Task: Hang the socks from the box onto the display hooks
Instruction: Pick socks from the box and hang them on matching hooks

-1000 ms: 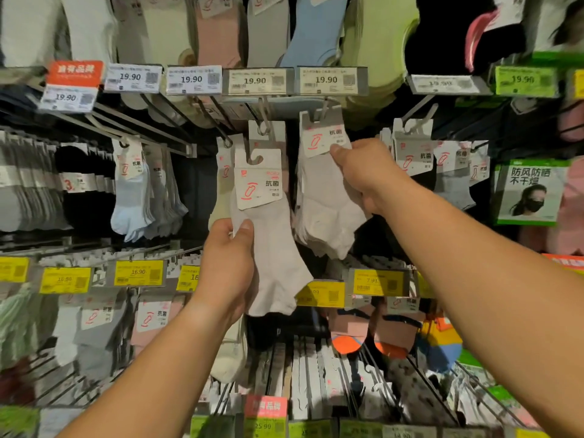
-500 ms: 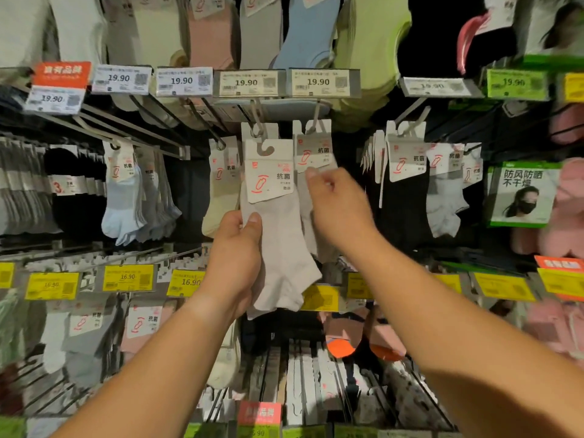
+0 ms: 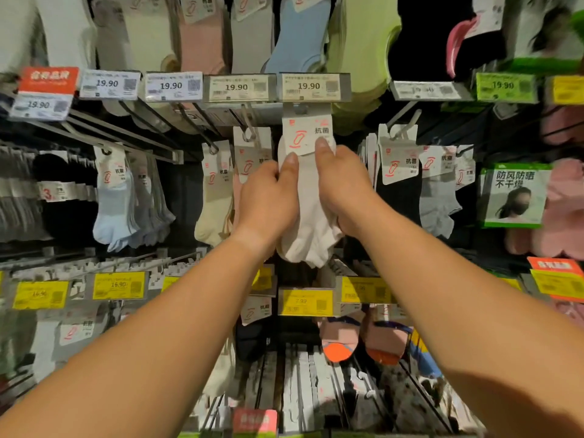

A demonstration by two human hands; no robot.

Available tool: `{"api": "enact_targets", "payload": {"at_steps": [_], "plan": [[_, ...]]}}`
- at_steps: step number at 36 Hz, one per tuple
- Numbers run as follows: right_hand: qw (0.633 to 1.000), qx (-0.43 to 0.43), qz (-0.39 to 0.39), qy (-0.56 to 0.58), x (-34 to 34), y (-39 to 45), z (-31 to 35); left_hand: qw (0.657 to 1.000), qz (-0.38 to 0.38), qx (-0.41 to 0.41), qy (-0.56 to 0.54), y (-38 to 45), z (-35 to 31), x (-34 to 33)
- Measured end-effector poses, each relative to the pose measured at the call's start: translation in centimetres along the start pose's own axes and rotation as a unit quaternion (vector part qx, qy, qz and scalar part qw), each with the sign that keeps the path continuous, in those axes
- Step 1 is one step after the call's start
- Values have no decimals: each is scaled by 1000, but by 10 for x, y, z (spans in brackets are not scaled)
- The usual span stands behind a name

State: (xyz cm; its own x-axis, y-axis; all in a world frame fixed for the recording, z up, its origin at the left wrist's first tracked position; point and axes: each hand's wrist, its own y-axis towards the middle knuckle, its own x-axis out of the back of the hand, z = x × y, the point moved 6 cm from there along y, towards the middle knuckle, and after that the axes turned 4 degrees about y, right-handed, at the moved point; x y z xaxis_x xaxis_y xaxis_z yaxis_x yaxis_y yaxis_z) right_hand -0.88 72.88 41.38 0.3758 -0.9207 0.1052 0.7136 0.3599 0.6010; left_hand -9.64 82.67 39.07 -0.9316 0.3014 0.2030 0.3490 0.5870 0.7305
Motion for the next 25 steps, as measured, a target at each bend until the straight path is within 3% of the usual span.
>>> {"api": "enact_targets", "payload": {"at_steps": [11, 19, 22, 25], "plan": [[992, -111, 52, -3, -7, 18, -34, 996, 65, 60, -11, 16, 20, -20], [986, -61, 24, -154, -6, 18, -52, 972, 98, 7, 212, 19, 34, -20], [959, -28, 5, -280, 1, 7, -61, 988, 74, 53, 121, 21, 47, -9], [968, -19, -35, -247, 8, 10, -61, 981, 118, 136, -77, 27, 51, -15]]}}
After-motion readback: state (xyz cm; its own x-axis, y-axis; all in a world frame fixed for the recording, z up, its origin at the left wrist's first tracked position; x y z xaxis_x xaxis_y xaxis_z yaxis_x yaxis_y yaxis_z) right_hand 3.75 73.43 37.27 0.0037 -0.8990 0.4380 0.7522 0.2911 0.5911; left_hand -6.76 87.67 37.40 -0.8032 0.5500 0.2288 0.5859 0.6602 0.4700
